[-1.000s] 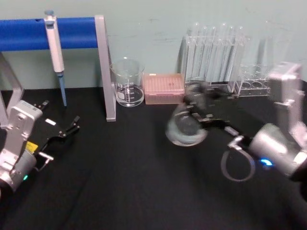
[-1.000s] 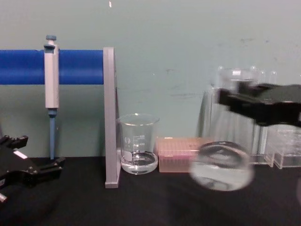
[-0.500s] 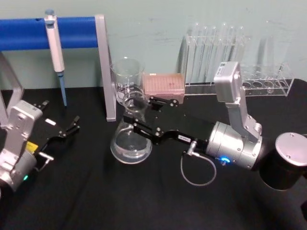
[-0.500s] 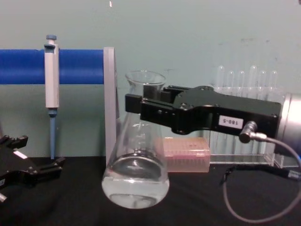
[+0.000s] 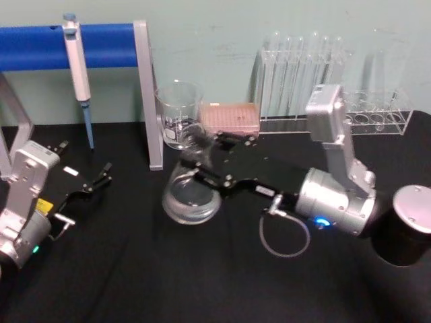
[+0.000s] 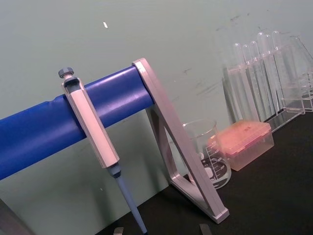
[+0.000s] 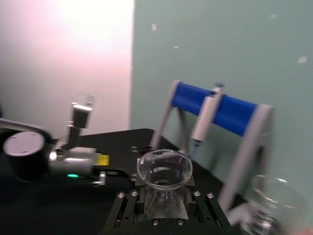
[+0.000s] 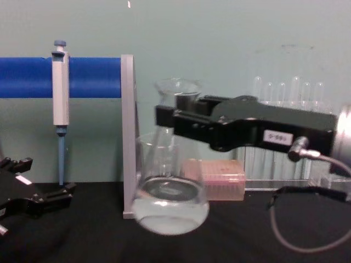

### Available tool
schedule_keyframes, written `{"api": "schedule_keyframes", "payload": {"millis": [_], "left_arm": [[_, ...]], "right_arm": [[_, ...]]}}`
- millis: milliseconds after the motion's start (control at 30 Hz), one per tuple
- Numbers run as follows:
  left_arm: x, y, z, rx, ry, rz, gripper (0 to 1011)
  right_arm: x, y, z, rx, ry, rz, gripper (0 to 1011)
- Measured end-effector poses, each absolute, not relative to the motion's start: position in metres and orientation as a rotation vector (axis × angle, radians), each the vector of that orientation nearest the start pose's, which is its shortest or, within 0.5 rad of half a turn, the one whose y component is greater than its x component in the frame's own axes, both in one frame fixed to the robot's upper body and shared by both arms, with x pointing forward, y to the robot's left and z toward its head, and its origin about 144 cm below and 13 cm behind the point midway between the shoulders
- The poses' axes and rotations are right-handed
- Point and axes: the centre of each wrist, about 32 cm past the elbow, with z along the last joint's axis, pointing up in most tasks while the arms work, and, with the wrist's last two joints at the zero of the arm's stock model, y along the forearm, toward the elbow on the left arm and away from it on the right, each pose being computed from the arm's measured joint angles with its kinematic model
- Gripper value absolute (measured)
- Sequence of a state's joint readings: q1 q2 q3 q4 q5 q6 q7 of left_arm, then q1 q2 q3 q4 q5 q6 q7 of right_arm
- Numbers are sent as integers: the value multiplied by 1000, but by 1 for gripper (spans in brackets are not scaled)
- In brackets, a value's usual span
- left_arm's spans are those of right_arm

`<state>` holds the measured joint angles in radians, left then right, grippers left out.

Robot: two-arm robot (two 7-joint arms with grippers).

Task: Grasp the erlenmeyer flask with one hand, shake it three times, then place it back.

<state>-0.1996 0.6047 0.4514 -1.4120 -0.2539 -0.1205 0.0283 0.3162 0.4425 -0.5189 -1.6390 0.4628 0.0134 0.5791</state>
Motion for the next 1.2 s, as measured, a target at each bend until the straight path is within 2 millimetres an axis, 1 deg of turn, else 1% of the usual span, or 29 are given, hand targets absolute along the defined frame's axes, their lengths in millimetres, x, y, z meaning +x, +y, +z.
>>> {"api": "schedule_keyframes", "payload": {"millis": [200, 233, 300, 400, 533, 633, 767, 933, 1067, 1200], "left_arm": [[489, 310, 1140, 304, -285, 1248, 1001], [489, 310, 1140, 304, -285, 1248, 1001], [489, 310, 1140, 304, -285, 1248, 1001], [489, 310, 1140, 305, -285, 1248, 1001], [489, 310, 1140, 304, -285, 1248, 1001], [489, 310, 1140, 304, -285, 1248, 1001], [489, 310, 1140, 304, -285, 1248, 1001], [489, 310, 1140, 304, -285, 1248, 1001], [489, 310, 1140, 304, -285, 1248, 1001], [489, 310, 1140, 304, -285, 1248, 1001]], "right_arm": [[495, -217, 1229, 14, -165, -616, 449], [492, -223, 1229, 13, -171, -658, 449], [488, -230, 1230, 10, -178, -697, 449], [478, -246, 1231, -1, -185, -797, 449], [469, -258, 1232, -9, -189, -871, 449], [457, -271, 1231, -18, -191, -949, 449], [448, -280, 1231, -23, -190, -1006, 449], [442, -286, 1229, -25, -187, -1043, 449], [441, -286, 1229, -23, -186, -1046, 449], [445, -283, 1228, -19, -180, -1027, 449]]}}
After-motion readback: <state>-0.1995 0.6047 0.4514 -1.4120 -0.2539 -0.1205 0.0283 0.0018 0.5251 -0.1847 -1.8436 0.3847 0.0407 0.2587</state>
